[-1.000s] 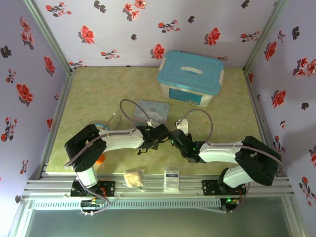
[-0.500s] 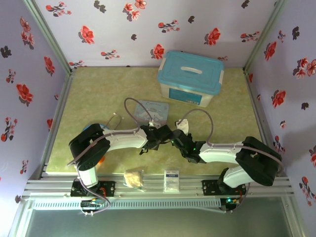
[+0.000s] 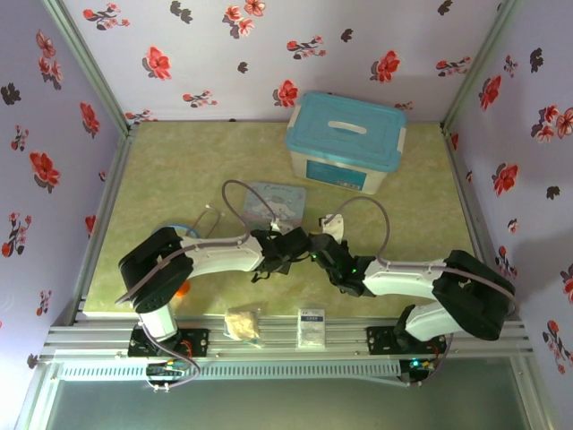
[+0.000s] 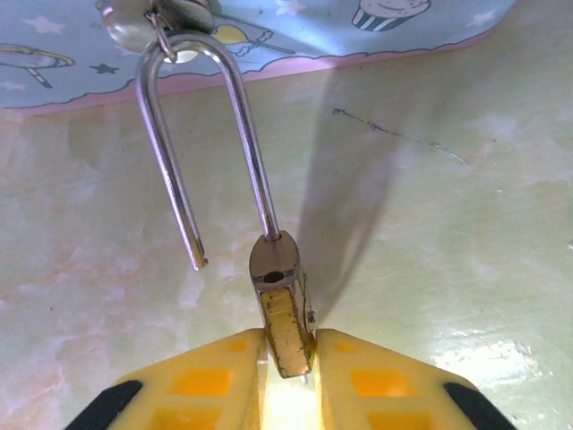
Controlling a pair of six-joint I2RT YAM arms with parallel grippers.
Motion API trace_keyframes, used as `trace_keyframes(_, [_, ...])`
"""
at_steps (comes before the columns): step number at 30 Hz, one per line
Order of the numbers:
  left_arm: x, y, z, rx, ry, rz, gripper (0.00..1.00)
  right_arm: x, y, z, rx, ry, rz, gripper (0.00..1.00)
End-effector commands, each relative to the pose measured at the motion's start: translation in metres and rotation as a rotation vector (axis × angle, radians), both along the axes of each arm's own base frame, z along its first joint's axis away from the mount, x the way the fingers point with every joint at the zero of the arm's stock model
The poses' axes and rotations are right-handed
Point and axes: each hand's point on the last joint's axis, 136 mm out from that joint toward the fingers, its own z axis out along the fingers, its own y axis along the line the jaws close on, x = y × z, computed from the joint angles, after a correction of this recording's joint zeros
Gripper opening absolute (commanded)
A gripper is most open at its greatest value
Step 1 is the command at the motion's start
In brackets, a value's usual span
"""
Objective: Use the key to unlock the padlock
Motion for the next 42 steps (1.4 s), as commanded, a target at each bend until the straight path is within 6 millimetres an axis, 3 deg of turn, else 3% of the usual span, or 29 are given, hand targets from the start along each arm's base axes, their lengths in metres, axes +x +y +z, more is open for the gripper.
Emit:
trace_keyframes(1, [-0.003,-0.024,0.039,-0.119,-0.087,-0.044,0.19,-0.003,-0.019,-0.017,-0.064,0.036,-0.055,0.34])
trace_keyframes(8, [-0.007,-0.034,0.059,-0.250,-0.106,-0.077,0.21,-0.008,-0.007,-0.013,-0.009,0.058,0.001,0.35])
trace_keyframes(17, [-0.004,-0.015,0.031,-0.095,-0.070,-0.044,0.15,-0.012,-0.008,-0.014,0.023,0.081,0.005,0.34])
trace_keyframes(22, [-0.006,-0.022,0.057,-0.220,-0.106,-0.060,0.18,-0.018,0.008,-0.009,0.083,0.093,0.083,0.38])
trace_keyframes(24, [-0.005,-0.023,0.075,-0.286,-0.134,-0.069,0.24,-0.021,0.019,-0.010,0.103,0.115,0.134,0.42])
trace_keyframes(28, [0.004,-0.002,0.103,-0.447,-0.147,-0.018,0.46,-0.026,0.046,-0.012,0.158,0.168,0.227,0.46])
trace_keyframes(34, [0.016,0.036,0.098,-0.575,-0.107,0.071,0.62,-0.018,0.072,-0.020,0.133,0.229,0.267,0.51])
trace_keyframes(38, [0.022,0.050,0.101,-0.599,-0.123,0.097,0.64,-0.015,0.090,-0.027,0.133,0.284,0.312,0.53])
trace_keyframes(42, [0.025,0.050,0.102,-0.598,-0.126,0.090,0.64,-0.007,0.096,-0.035,0.181,0.336,0.319,0.52])
